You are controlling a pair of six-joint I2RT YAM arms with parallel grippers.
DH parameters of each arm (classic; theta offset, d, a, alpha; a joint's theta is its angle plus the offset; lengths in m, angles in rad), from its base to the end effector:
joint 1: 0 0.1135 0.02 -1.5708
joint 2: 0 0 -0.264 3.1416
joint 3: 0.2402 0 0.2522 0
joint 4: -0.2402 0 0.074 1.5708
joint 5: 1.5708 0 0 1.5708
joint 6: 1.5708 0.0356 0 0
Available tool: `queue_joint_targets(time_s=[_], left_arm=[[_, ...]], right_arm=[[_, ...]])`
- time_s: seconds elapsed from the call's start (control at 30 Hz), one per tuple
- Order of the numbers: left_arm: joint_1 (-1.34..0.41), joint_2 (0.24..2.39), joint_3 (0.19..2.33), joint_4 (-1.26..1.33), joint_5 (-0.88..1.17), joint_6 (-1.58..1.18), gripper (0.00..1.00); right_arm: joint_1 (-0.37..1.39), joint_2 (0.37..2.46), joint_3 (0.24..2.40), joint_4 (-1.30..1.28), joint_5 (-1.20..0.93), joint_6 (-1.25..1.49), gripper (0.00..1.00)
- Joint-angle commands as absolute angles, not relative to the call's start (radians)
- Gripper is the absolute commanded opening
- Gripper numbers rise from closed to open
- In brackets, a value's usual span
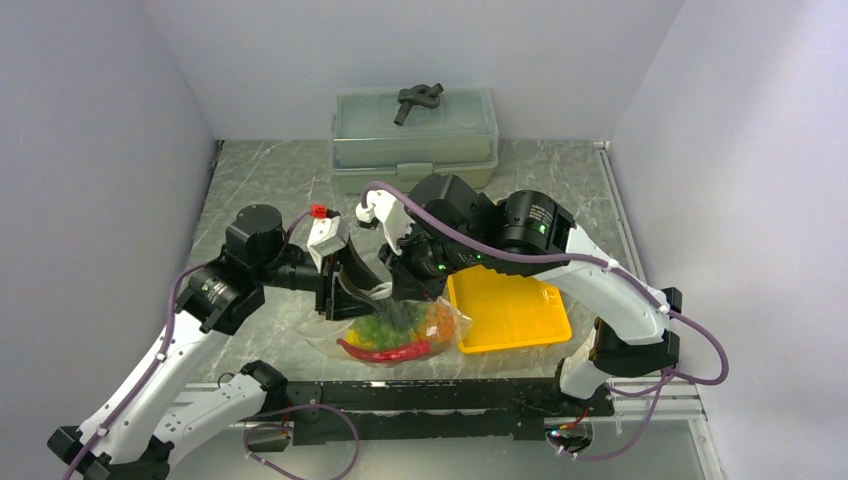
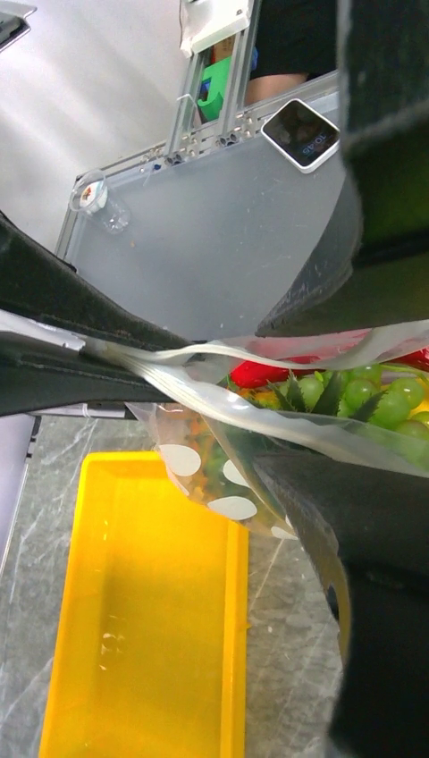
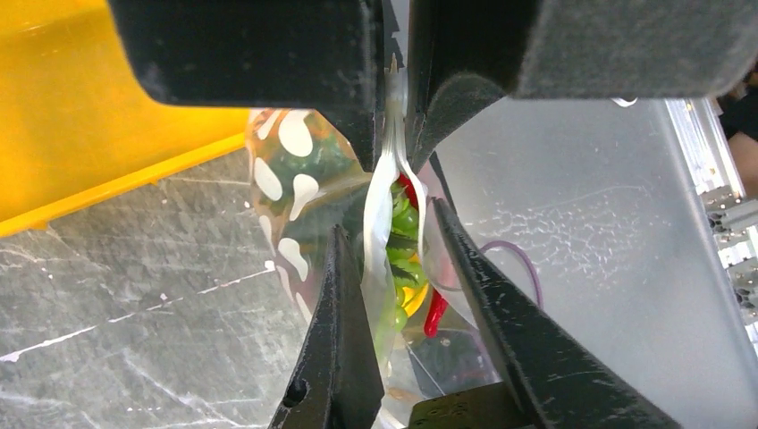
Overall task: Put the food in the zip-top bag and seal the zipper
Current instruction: Zip the zipper food storage bag.
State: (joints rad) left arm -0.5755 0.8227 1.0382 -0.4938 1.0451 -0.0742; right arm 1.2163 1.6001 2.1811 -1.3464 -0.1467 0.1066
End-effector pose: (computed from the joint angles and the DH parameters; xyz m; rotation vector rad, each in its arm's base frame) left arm 0.1134 -0.1103 0.3928 1.1888 1.5301 -1.3979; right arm 0.0917 0.2628 0.4863 -1.3705 2.0641 0.7916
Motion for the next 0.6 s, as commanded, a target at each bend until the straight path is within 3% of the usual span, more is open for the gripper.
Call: queue_joint_targets(time_s=[0.0, 0.1, 0.23, 0.47, 0.57], left_arm=[[-0.579, 0.823, 1.044, -0.516, 1.021, -0.038, 0.48], [-0.58, 0.829, 1.049, -0.522, 1.018, -0.032, 0.35], [-0.579, 0.824, 1.051, -0.527, 0.996, -0.03, 0.0], [-0.58, 0.794, 1.043, -0.52, 0.99, -0.026, 0.0], [-0.58, 0.786, 1.042, -0.523, 1.006, -0.024, 0.0]], right_arm=[[1.208, 1.582, 2.228, -1.306, -0.133, 0.139, 0.0], [1.207, 1.591, 2.224, -1.307, -0.133, 0.141, 0.0], [1.206, 1.591, 2.214, -1.303, -0.135, 0.14, 0.0], [1.206, 1.549, 2.138, -1.28, -0.114, 0.133, 0.0], [1.206, 1.526, 2.091, -1.265, -0.09, 0.121, 0.13]])
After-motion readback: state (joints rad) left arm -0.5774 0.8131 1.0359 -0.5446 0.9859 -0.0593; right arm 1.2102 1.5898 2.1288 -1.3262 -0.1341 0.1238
